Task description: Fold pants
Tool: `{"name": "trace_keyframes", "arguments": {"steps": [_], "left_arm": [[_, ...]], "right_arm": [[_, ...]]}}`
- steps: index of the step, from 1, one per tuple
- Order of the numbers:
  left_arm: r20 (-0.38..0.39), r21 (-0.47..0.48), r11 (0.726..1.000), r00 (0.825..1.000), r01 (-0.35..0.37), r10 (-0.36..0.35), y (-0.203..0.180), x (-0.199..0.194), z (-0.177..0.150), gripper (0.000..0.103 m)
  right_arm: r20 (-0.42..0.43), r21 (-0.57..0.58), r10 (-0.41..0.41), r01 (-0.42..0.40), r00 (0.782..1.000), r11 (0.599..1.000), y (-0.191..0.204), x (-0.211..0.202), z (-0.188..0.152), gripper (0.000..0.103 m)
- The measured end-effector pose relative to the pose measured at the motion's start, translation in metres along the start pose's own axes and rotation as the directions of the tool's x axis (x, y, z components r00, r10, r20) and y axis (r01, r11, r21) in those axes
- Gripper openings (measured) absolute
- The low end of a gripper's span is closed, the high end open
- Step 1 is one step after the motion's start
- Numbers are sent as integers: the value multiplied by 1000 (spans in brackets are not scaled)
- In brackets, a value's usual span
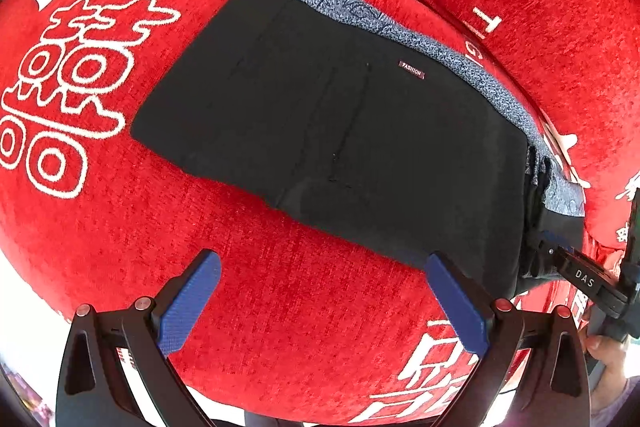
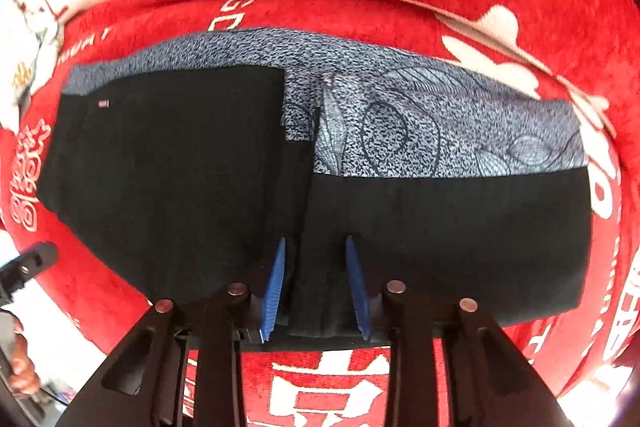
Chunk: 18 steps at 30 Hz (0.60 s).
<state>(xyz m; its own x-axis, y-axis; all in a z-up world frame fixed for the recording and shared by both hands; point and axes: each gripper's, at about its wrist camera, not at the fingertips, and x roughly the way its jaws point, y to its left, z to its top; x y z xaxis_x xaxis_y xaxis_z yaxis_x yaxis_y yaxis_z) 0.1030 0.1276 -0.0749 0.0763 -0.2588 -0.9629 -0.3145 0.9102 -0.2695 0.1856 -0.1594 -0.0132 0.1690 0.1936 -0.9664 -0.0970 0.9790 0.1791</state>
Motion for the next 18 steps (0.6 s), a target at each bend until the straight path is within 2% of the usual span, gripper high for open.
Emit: {"name": "trace_keyframes", "arguments": {"steps": [2, 7, 9, 12, 15, 17, 18], "left_arm": [[-2, 1, 1000, 1000, 1, -1, -6, 3, 0, 103], [-3, 28, 1000, 1000, -9, 9, -19, 4, -1, 103], [3, 34, 999, 1000, -10, 10, -22, 3, -1, 103], [8, 46, 999, 1000, -16, 15, -24, 3, -1, 103], [9, 50, 999, 1000, -14, 14, -27, 5, -2, 103], [6, 52, 999, 1000, -14, 13, -27, 6, -3, 103], [4, 51, 999, 1000, -13, 13, -27, 5, -3, 103]], "right_arm": [[0, -10, 26, -26, 1000, 1000, 0, -2, 0, 34], [4, -40, 149, -148, 989, 988, 12, -14, 4, 30], [59, -32, 113, -111, 992, 993, 8, -22, 6, 32], [123, -4, 26, -26, 992, 1000, -3, -28, 20, 56], [98, 9, 0, -1, 995, 1000, -4, -18, 37, 55], [46, 3, -47, 47, 998, 999, -4, 2, 46, 37], [37, 17, -44, 43, 998, 999, -6, 7, 48, 20]]}}
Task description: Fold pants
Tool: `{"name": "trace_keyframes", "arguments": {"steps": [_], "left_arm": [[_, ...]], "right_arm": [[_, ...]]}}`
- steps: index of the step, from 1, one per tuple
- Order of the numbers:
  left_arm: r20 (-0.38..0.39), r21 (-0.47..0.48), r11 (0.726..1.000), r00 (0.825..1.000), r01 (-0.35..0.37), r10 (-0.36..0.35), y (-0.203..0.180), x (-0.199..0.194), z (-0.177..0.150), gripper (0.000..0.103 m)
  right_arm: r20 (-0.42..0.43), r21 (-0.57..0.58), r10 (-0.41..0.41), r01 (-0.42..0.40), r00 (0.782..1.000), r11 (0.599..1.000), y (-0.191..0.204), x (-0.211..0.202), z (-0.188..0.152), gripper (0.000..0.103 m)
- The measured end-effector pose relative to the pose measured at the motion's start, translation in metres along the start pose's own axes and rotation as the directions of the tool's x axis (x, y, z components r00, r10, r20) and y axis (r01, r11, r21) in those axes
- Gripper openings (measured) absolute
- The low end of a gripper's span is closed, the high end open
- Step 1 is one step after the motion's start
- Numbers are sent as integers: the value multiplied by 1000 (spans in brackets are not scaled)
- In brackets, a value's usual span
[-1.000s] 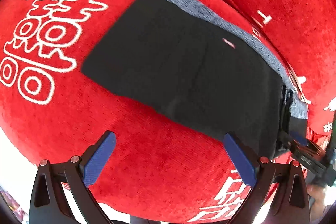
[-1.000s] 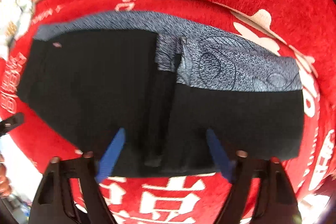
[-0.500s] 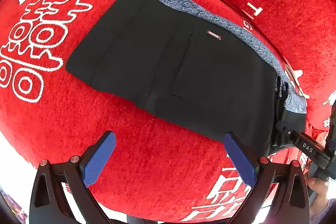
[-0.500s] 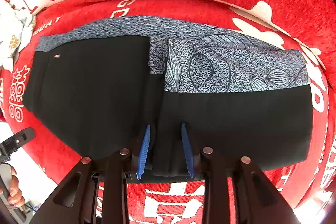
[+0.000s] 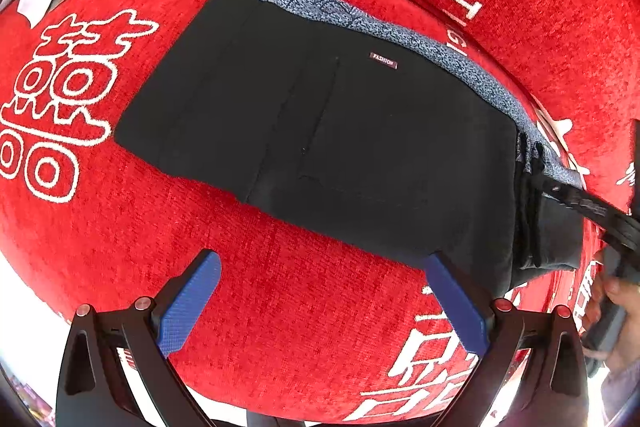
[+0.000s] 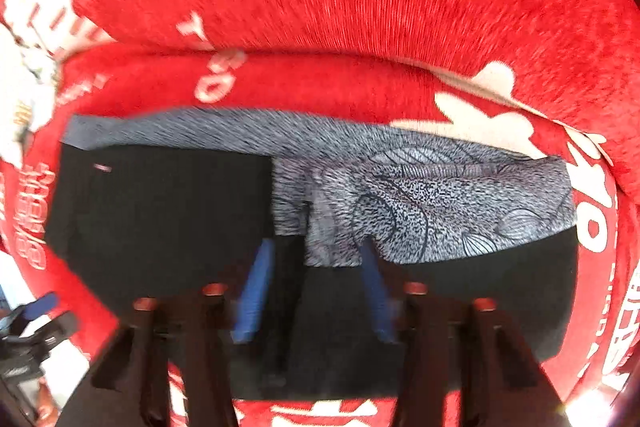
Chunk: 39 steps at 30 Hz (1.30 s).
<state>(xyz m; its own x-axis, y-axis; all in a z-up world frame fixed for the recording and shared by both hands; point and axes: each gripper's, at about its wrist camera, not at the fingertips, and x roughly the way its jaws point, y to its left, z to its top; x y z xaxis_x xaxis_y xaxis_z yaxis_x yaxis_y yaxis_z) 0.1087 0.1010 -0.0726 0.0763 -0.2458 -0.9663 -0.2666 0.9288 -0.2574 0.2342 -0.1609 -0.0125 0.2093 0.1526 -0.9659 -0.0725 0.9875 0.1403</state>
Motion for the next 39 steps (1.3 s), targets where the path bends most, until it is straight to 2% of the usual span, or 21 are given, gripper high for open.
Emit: {"name": "trace_keyframes", "arguments": {"steps": [2, 3, 5, 11, 12, 13, 14, 16, 18, 20, 23, 24, 26, 27, 30, 33, 35, 36, 37, 39], "left_arm": [[4, -2, 1000, 1000, 3, -3, -2, -2, -1, 103], [10, -1, 1000, 1000, 7, -7, -2, -3, -1, 103], [17, 6, 1000, 1000, 13, -13, -2, -5, -1, 103], [4, -2, 1000, 1000, 13, -13, -5, 1, 2, 103], [9, -6, 1000, 1000, 18, -18, -6, -1, 3, 103], [14, -6, 1000, 1000, 17, -17, -7, -2, 3, 103], [18, -1, 1000, 1000, 15, -15, -7, -4, 3, 103], [20, 10, 1000, 1000, 12, -12, -8, -7, 2, 103], [23, 16, 1000, 1000, 8, -8, -7, -8, 3, 103], [27, 16, 1000, 1000, 6, -7, -7, -8, 4, 103], [22, 10, 1000, 1000, 7, -8, -6, -3, 5, 103], [16, 5, 1000, 1000, 8, -8, -7, -1, 4, 103], [9, 1, 1000, 1000, 0, 0, -8, 2, 4, 103], [10, -1, 1000, 1000, -4, 4, -8, 1, 3, 103], [32, -3, 1000, 999, 3, -3, -4, -5, 1, 103], [24, -30, 999, 999, 24, -23, 9, -5, 3, 103], [29, -60, 998, 999, 35, -33, 18, -7, 5, 103], [36, -74, 996, 999, 39, -37, 24, -9, 6, 103], [44, -86, 995, 998, 43, -40, 30, -10, 7, 103], [51, -108, 993, 997, 56, -51, 39, -12, 9, 103]], "right_arm": [[11, 78, 67, -68, 998, 995, -10, -1, 1, 17], [22, 100, 112, -113, 994, 989, -14, -5, 0, 10], [35, 131, 179, -182, 983, 974, -22, -10, -2, 9], [15, 154, 224, -224, 974, 962, -20, -1, 2, 10], [25, 158, 260, -261, 965, 952, -19, -2, 2, 10], [35, 174, 332, -333, 943, 927, -19, -8, 0, 10], [41, 182, 356, -357, 934, 916, -20, -14, 0, 10], [49, 150, 331, -335, 942, 930, -19, -29, -6, 13], [46, 126, 338, -341, 940, 932, -21, -40, -15, 13], [26, 146, 348, -348, 937, 926, -27, -44, -33, 13], [-20, 218, 355, -342, 935, 914, -28, -24, -64, 13], [-43, 248, 366, -345, 930, 905, -27, -11, -68, 13], [-76, 324, 428, -384, 901, 865, -20, 10, -84, 13], [-85, 317, 447, -401, 890, 859, -7, 13, -86, 13], [-77, 157, 379, -364, 922, 918, 26, -4, -88, 14], [-66, 15, 341, -341, 938, 940, 51, -23, -85, 16], [-44, -88, 298, -301, 954, 950, 66, -33, -81, 30], [-37, -110, 289, -292, 957, 950, 68, -35, -79, 47], [-37, -117, 293, -295, 955, 948, 70, -33, -76, 53], [-64, -107, 296, -302, 953, 947, 73, -24, -69, 53]]}}
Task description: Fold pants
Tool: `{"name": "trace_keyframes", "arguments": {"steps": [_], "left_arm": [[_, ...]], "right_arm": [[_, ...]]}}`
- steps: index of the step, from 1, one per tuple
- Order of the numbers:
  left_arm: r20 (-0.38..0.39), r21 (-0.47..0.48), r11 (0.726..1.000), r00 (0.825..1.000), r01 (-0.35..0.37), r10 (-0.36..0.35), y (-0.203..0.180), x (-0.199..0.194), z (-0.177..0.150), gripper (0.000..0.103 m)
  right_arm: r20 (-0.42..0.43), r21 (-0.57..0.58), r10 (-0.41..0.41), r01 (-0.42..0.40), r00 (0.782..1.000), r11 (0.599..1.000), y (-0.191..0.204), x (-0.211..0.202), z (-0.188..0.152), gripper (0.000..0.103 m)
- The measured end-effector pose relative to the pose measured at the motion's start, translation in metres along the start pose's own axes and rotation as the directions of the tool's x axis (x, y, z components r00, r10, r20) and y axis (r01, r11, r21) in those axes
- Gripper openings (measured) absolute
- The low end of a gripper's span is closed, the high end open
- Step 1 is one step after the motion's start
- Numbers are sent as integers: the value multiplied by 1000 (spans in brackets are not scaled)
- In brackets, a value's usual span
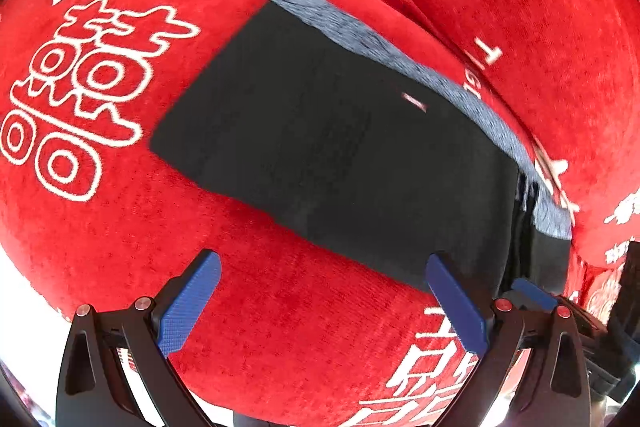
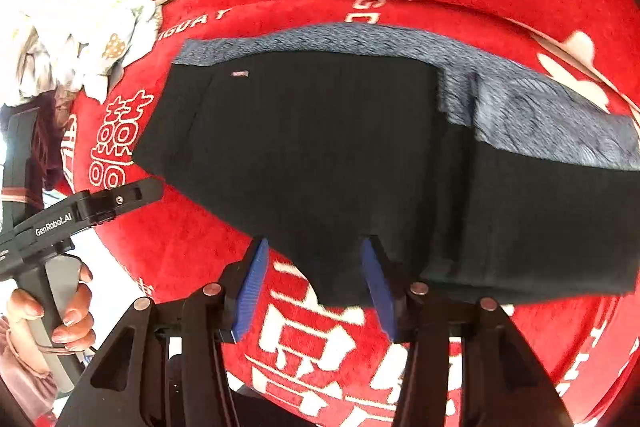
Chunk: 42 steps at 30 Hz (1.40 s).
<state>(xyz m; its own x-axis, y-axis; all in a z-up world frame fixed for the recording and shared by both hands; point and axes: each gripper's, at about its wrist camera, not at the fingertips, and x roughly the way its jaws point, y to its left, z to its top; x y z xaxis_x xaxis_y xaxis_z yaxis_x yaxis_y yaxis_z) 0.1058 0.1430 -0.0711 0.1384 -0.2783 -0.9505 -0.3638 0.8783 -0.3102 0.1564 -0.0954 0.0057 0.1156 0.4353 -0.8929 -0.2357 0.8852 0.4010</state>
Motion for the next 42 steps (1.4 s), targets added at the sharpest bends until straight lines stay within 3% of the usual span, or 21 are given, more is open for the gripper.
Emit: {"name": "trace_keyframes", "arguments": {"steps": [5, 10, 15, 19, 22, 29, 38, 42], "left_arm": [[8, -58, 992, 993, 115, -115, 23, -1, 11, 103], [-9, -177, 934, 949, 310, -316, 48, 22, 16, 103], [53, -211, 888, 912, 409, -407, 53, 36, 24, 103], [61, -236, 887, 917, 397, -394, 57, 47, 26, 103], [37, -207, 922, 945, 326, -326, 57, 53, 25, 103], [84, -218, 905, 931, 366, -356, 61, 47, 29, 103], [114, -224, 920, 947, 320, -302, 48, 50, 33, 103], [208, -73, 952, 938, 299, -278, 21, 11, 33, 103]], "right_arm": [[-66, 78, -4, 9, 998, 997, -17, 24, -2, 53], [-63, 74, -6, 11, 998, 997, -15, 29, -3, 56], [-70, 29, -24, 26, 997, 999, -8, 33, -4, 60], [-69, 30, -22, 24, 997, 999, -8, 34, -2, 61], [-67, 27, -19, 21, 998, 999, -7, 36, -2, 64], [-64, 29, -27, 29, 998, 999, -3, 39, 0, 67], [-63, 34, -21, 23, 998, 999, -3, 40, 0, 67], [-58, 33, -13, 15, 998, 999, -4, 41, 0, 67]]}}
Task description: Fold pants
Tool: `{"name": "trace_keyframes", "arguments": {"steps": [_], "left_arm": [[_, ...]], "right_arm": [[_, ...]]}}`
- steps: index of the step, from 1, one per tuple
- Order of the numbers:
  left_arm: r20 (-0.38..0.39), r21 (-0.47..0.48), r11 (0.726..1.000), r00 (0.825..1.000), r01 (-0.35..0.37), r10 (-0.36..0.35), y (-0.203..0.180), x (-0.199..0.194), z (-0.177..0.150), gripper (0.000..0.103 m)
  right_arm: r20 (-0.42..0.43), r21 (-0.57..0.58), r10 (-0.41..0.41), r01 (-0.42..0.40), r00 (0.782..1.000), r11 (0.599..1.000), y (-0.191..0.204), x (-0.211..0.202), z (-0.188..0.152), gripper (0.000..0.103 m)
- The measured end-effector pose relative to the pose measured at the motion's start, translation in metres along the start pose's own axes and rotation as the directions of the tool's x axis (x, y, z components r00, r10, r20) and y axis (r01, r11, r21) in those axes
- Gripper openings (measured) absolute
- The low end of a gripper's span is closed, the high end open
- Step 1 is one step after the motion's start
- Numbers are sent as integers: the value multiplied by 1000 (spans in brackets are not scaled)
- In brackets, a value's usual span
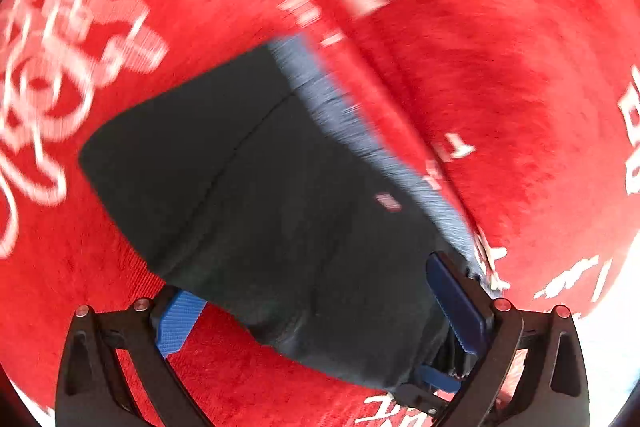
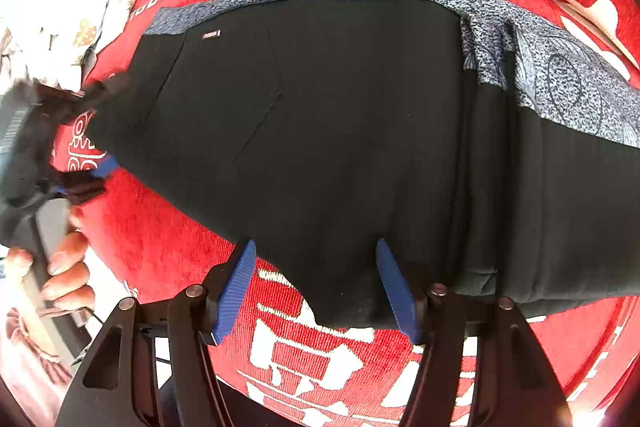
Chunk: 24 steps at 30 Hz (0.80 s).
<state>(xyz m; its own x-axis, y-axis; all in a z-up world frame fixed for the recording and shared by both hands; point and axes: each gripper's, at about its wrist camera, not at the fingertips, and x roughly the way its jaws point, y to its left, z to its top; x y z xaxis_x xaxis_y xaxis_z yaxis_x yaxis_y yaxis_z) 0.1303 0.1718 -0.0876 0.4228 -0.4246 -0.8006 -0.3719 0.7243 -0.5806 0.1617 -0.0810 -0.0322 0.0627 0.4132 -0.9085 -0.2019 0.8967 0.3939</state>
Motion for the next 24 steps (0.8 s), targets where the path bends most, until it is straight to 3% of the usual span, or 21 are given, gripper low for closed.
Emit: {"name": "trace_keyframes", "arguments": {"steps": [3, 5, 7, 9, 11, 15, 18, 21, 23, 24], "left_arm": [[19, 132, 986, 995, -103, 102, -24, 4, -2, 99], [8, 162, 963, 976, -214, 215, -23, 16, -3, 81], [-12, 159, 940, 952, -301, 307, -15, 26, -2, 45], [-18, 163, 936, 947, -313, 320, -7, 24, -3, 41], [24, 247, 902, 932, -355, 361, -20, 22, -9, 40], [215, 498, 691, 847, -524, 487, -63, 25, -37, 39], [313, 592, 548, 795, -591, 520, -76, 27, -57, 39], [375, 644, 447, 766, -621, 522, -83, 31, -68, 39], [401, 663, 402, 753, -631, 521, -85, 33, -74, 39], [405, 668, 391, 750, -633, 522, -86, 33, -75, 39]], "right_arm": [[1, 16, 13, -13, 1000, 1000, -2, -4, 2, 67], [7, 28, 29, -29, 1000, 999, -3, -12, 6, 67], [41, 17, 31, -32, 999, 999, -1, -28, 13, 67], [88, -21, 21, -19, 996, 1000, 5, -48, 23, 68], [134, -74, 19, -9, 991, 997, 15, -69, 37, 69], [150, -188, 50, -21, 987, 982, 43, -98, 77, 72], [109, -240, 123, -94, 986, 966, 72, -108, 119, 72], [-71, -269, 181, -193, 981, 944, 106, -84, 151, 73], [-161, -286, 186, -226, 969, 931, 128, -64, 160, 73], [-204, -306, 175, -233, 963, 923, 140, -52, 162, 73]]}}
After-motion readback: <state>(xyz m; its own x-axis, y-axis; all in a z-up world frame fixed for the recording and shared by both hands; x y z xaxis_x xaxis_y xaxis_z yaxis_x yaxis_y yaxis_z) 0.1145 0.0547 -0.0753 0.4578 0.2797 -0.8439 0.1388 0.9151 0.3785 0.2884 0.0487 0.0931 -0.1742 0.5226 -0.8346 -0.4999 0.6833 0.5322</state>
